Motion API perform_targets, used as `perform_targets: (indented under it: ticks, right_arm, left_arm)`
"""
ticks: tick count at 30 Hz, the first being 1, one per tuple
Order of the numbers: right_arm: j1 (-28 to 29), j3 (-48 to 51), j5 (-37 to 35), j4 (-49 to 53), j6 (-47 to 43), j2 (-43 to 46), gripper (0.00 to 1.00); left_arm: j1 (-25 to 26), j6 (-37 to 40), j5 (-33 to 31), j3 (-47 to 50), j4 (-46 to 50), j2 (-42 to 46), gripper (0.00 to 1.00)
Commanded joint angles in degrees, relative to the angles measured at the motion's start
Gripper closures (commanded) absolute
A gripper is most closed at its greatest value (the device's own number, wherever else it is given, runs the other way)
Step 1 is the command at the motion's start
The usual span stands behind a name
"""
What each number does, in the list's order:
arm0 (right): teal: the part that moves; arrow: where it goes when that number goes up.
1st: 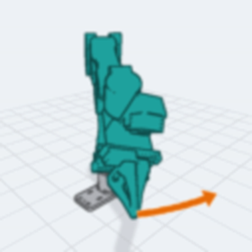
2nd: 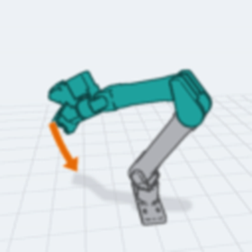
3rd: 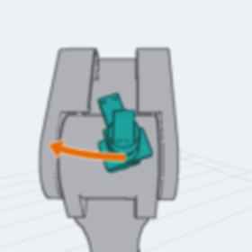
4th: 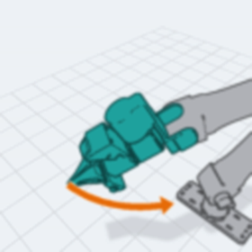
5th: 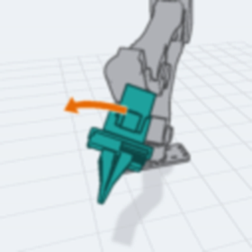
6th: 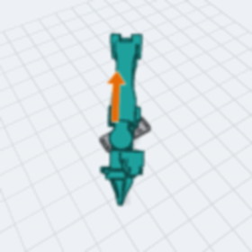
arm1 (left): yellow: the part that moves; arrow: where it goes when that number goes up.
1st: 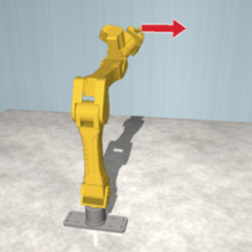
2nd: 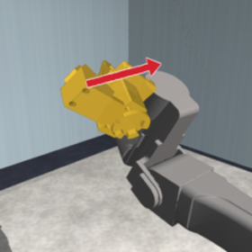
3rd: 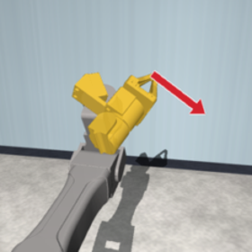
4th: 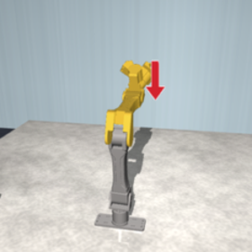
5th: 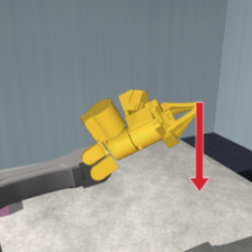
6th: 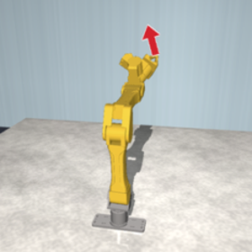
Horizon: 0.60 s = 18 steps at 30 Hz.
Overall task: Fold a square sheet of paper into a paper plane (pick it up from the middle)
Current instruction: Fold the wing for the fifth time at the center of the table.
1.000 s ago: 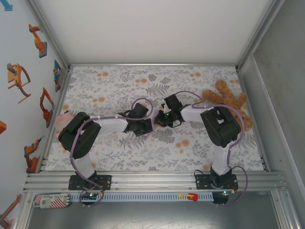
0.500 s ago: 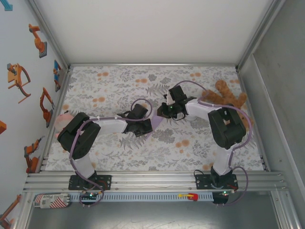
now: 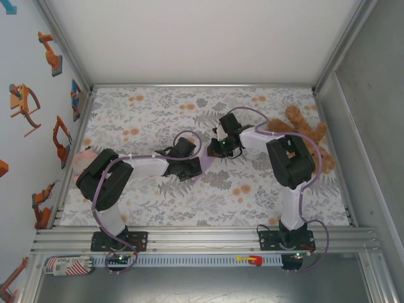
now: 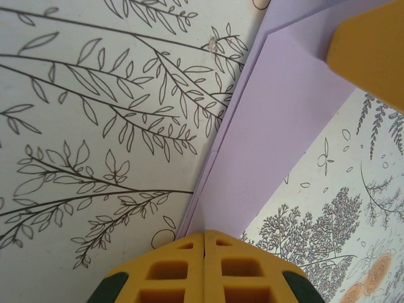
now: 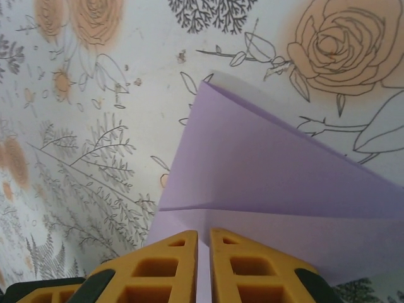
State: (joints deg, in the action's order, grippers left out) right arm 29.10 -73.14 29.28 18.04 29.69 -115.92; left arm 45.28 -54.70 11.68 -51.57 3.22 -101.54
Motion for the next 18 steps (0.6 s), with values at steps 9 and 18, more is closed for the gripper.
perform_targets:
  ticks: [9,18]
  right_arm:
    - [-0.27,-1.84,-3.66,4.84,-2.58,-4.23,0.87]
    - [-0.25,-0.29,-4.66,4.81,-2.71,-4.66,0.89]
  left_arm:
    - [-0.13,3.06,1.06,-0.02,5.76,1.77,0.97]
    - [-1.42,2.98,2.3,-7.02,0.08,-1.44,0.95]
